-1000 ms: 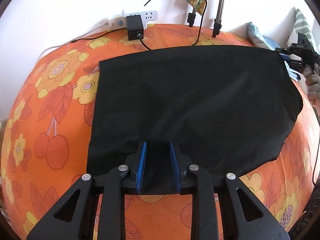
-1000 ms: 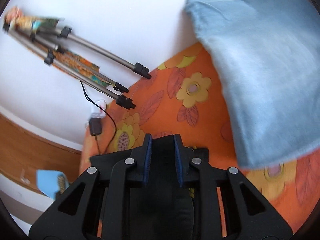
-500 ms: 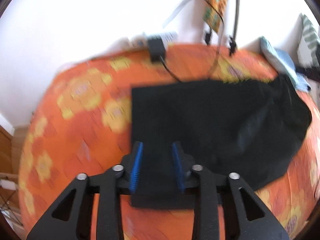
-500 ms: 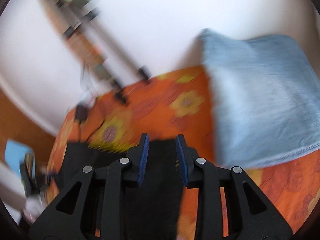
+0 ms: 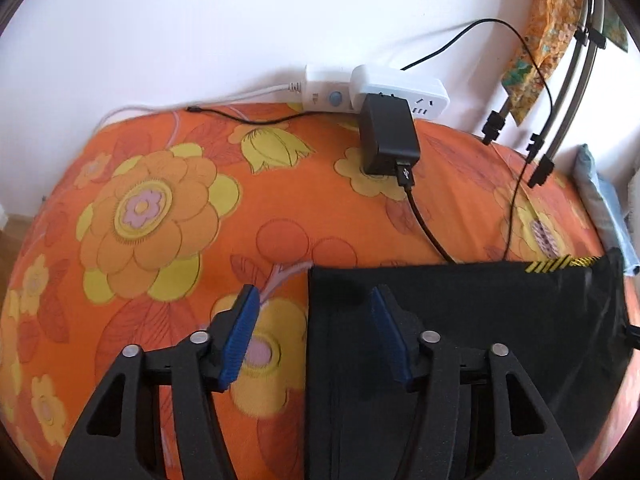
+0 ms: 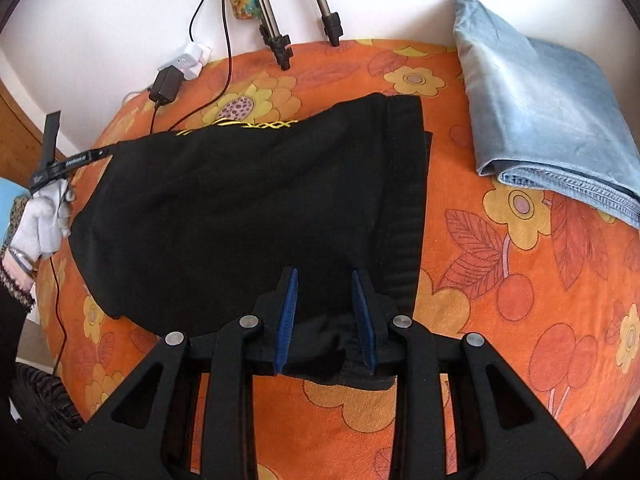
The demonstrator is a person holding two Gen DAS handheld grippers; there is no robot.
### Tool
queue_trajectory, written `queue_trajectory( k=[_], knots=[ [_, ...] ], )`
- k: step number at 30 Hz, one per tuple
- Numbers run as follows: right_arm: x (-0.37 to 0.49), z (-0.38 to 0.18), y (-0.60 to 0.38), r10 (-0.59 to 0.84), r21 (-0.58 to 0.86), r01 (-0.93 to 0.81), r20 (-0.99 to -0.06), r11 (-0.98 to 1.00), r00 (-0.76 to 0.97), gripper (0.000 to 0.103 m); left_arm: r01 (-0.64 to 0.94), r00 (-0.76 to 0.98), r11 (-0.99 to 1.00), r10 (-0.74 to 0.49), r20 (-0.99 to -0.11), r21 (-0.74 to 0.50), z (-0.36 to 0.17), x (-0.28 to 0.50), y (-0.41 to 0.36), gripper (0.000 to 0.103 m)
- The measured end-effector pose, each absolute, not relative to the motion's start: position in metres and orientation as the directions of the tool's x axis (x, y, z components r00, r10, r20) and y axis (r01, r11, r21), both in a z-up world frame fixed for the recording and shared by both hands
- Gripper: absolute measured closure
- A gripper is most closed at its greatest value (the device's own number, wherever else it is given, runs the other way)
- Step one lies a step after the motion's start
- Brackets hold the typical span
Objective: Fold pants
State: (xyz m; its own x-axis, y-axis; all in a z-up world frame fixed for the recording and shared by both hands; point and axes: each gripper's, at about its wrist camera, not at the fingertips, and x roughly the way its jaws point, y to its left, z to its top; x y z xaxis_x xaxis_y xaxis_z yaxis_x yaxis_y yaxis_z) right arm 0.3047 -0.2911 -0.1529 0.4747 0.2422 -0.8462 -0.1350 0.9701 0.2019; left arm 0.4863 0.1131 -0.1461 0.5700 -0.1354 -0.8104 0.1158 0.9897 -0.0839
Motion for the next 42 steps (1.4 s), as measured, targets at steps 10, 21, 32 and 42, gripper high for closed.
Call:
queue_trajectory(
  k=[10, 21, 32, 42],
  knots=[
    [0.312, -0.157, -0.288, 0.205, 0.16, -0.133, -0.848, 0.978, 0.489, 0.073, 0.015, 0.627, 0.998, 0.033, -0.778, 0.054, -0.15, 0.492, 0.116, 0.103],
    [0.317, -0.152, -0.292, 0.241, 0.209, -0.12, -0.83, 0.971, 0.504, 0.073, 0.064, 0.604, 0.983, -0.176, -0.778, -0.173, -0.14, 0.497, 0.147, 0.073],
    [0.32, -0.156, -0.286, 0.231, 0.193, -0.127, -0.838, 0.973, 0.494, 0.073, 0.107, 0.585, 0.989, -0.146, -0.798, -0.102, -0.16, 0.498, 0.121, 0.063],
    [0.323, -0.16, -0.281, 0.206, 0.168, -0.121, -0.853, 0.978, 0.48, 0.073, 0.087, 0.635, 0.996, -0.042, -0.771, 0.018, -0.16, 0.5, 0.107, 0.1]
  ],
)
